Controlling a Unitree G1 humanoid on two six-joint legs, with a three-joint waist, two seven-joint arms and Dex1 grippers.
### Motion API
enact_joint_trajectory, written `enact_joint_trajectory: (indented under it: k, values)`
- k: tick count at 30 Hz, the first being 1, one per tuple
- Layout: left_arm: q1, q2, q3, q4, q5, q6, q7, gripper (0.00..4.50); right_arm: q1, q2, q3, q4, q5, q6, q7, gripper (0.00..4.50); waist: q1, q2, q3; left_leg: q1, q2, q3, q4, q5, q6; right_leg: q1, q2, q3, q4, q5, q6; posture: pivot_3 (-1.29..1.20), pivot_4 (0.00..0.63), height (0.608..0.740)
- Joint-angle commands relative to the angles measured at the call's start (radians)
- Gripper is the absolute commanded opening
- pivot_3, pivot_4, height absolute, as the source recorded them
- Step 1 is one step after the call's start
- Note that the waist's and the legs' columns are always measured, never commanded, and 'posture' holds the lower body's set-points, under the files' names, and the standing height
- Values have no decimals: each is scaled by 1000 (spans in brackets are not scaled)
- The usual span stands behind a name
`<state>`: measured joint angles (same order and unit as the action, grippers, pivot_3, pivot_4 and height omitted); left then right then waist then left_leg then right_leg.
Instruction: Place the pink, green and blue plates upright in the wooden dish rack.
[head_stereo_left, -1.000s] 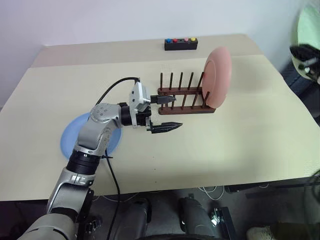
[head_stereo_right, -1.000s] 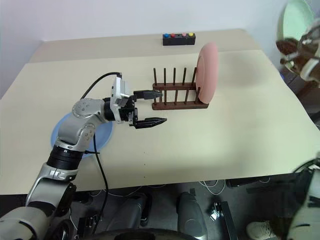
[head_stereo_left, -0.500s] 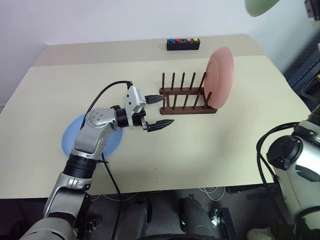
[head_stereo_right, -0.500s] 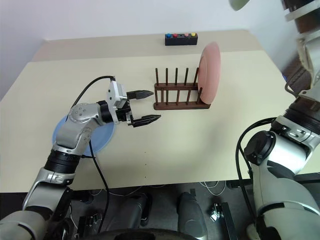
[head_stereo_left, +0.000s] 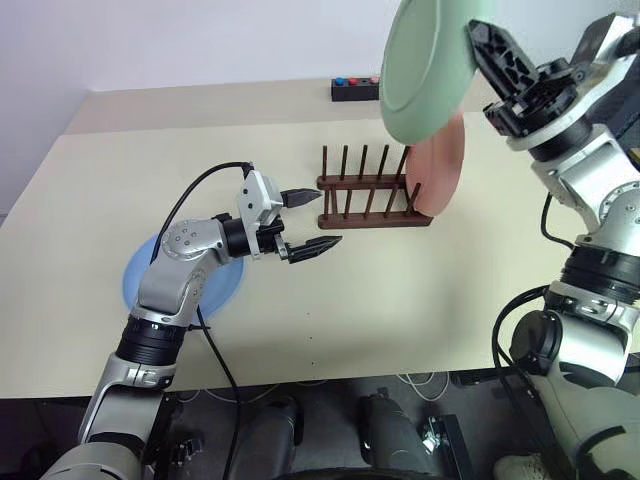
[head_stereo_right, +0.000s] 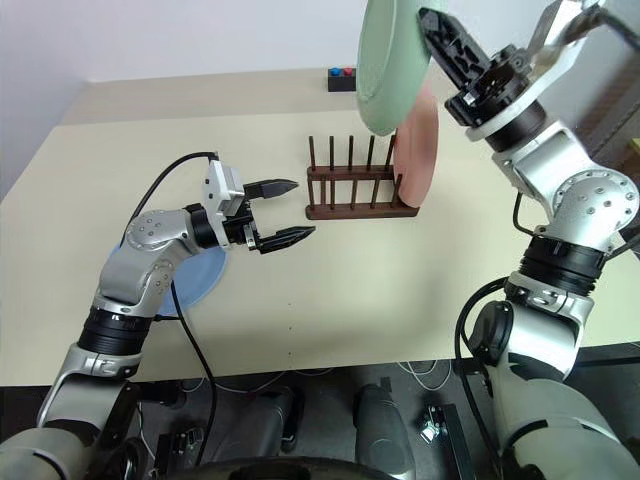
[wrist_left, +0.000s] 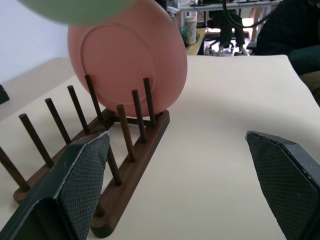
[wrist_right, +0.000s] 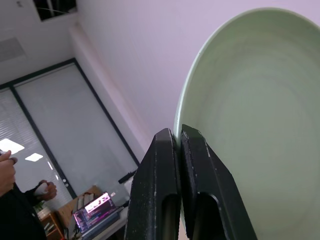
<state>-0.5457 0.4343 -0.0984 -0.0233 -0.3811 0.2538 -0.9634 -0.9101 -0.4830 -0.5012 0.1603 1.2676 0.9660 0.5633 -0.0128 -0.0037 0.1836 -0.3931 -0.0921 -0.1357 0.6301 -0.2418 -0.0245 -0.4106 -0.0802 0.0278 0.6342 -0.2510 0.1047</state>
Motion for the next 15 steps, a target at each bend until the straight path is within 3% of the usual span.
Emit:
enact_joint_trajectory:
  k: [1,15]
  values:
    - [-3,10,26,-36,-14,-5,-1,4500,25,14,14,-46,-17,-43,25,21,0,0,0,0,0,0,0,0,0,0,0,0,0,0,0,0,150,740]
    - [0,5,13,-32,-11,-4,-12,4500,142,46,71,-83,-93,-108,39,21,-1,0,0,0,0,0,0,0,0,0,0,0,0,0,0,0,150,740]
